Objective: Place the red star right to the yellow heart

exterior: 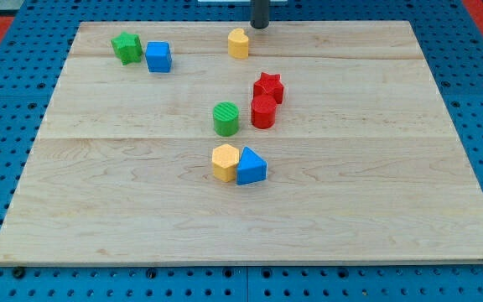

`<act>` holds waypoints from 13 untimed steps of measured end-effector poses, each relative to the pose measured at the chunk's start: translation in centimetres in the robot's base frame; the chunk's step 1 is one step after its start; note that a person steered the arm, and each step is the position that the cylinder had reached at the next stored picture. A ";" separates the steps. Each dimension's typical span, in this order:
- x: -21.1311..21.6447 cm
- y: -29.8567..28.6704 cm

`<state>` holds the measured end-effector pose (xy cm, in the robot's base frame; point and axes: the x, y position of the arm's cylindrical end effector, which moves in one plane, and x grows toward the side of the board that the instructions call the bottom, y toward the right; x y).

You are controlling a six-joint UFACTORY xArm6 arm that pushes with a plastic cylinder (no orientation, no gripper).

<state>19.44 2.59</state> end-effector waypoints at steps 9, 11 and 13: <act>17.2 3.5; 12.7 0.1; 8.3 4.8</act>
<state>27.75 7.40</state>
